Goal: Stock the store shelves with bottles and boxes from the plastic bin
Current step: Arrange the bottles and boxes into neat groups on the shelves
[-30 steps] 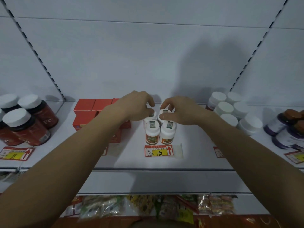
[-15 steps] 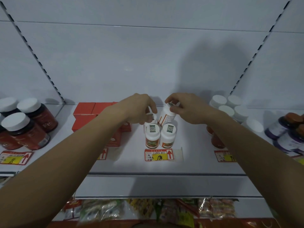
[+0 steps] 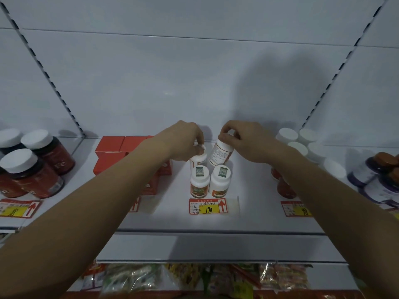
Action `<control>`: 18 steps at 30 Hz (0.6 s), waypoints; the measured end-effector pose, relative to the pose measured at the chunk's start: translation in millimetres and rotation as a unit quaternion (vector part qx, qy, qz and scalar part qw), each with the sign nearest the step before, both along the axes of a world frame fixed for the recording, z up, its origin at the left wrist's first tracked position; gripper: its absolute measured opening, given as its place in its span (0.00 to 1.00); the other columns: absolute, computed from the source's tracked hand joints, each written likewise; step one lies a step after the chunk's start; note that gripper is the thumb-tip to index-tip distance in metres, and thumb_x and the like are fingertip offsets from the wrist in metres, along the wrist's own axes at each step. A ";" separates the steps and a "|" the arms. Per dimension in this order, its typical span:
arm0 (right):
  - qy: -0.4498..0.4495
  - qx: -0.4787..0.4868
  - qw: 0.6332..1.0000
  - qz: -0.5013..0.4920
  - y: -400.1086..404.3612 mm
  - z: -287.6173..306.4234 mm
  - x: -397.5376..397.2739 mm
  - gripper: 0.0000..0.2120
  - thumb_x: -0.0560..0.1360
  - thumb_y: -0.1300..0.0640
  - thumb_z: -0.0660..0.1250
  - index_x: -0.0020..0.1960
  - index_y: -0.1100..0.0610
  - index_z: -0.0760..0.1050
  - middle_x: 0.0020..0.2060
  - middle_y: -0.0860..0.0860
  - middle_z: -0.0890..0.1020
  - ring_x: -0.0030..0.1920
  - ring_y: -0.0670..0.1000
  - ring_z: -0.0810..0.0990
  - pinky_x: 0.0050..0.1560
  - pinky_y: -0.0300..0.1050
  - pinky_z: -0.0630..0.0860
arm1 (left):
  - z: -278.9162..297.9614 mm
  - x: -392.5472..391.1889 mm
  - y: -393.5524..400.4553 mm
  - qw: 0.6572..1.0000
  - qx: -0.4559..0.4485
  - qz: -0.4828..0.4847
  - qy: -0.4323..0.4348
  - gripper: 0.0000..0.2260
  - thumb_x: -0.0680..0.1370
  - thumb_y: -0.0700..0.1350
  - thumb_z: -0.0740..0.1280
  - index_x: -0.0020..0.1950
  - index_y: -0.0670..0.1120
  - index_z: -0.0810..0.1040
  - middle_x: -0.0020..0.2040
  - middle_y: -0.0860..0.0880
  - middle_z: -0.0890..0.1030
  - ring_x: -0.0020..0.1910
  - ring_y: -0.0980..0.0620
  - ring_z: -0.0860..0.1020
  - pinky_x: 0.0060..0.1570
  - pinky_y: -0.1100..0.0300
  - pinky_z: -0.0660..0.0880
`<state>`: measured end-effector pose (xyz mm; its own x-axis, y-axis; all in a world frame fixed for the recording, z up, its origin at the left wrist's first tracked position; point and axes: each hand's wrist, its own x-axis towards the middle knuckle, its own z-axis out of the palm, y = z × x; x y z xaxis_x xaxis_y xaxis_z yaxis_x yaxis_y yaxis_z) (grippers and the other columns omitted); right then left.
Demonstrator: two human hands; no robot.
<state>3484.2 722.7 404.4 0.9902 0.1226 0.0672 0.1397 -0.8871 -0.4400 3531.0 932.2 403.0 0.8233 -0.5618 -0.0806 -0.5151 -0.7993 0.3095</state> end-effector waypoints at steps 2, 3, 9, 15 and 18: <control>0.013 -0.009 1.000 -0.009 1.4 -0.3 1.4 0.12 0.81 0.43 0.62 0.56 0.51 0.76 0.38 0.43 0.74 0.38 0.42 0.72 0.34 0.39 0.64 | 0.1 1.0 -0.7 1.000 0.008 0.003 -0.002 0.09 0.79 0.52 0.68 0.57 0.51 0.80 0.47 0.48 0.85 0.33 0.58 0.82 0.47 0.55 0.81; 0.021 -0.017 1.000 -0.013 2.1 -0.7 1.8 0.13 0.81 0.43 0.62 0.56 0.51 0.76 0.39 0.44 0.74 0.38 0.42 0.72 0.33 0.39 0.64 | 0.6 1.3 -1.0 1.000 0.011 0.003 -0.001 0.09 0.79 0.52 0.68 0.58 0.51 0.80 0.46 0.48 0.85 0.33 0.58 0.83 0.45 0.56 0.81; 0.025 -0.046 0.998 -0.037 6.1 -3.9 3.2 0.18 0.81 0.40 0.60 0.53 0.55 0.75 0.45 0.51 0.77 0.43 0.51 0.74 0.34 0.40 0.64 | 3.6 0.4 -0.3 1.000 0.023 0.002 0.003 0.09 0.80 0.51 0.67 0.59 0.50 0.79 0.47 0.47 0.86 0.36 0.58 0.83 0.42 0.59 0.79; 0.026 -0.105 0.993 -0.056 18.1 -12.1 9.8 0.24 0.78 0.36 0.64 0.49 0.58 0.75 0.42 0.54 0.80 0.37 0.49 0.74 0.32 0.42 0.67 | 9.6 -6.1 -1.2 0.999 0.027 -0.015 0.025 0.12 0.80 0.43 0.67 0.64 0.50 0.79 0.60 0.46 0.81 0.36 0.53 0.82 0.40 0.58 0.79; 0.013 -0.149 0.987 -0.053 21.4 -15.9 16.8 0.26 0.76 0.32 0.63 0.45 0.57 0.73 0.39 0.53 0.78 0.35 0.49 0.73 0.31 0.44 0.64 | 10.0 -8.3 -2.0 0.999 0.034 -0.023 0.019 0.14 0.80 0.41 0.66 0.65 0.51 0.79 0.64 0.46 0.78 0.36 0.59 0.72 0.43 0.61 0.70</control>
